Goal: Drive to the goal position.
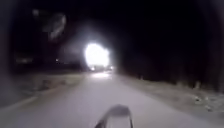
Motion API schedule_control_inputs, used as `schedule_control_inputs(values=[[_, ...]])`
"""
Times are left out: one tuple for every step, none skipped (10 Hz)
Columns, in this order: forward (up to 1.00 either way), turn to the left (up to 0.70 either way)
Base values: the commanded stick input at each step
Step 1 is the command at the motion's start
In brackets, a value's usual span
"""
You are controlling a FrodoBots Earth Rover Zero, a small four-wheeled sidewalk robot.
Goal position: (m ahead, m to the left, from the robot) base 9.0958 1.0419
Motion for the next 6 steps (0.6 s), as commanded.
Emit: schedule_control_inputs(values=[[1.0, 0.0], [1.0, 0.0], [1.0, 0.0], [1.0, 0.04], [1.0, 0.29], [1.0, 0.14]])
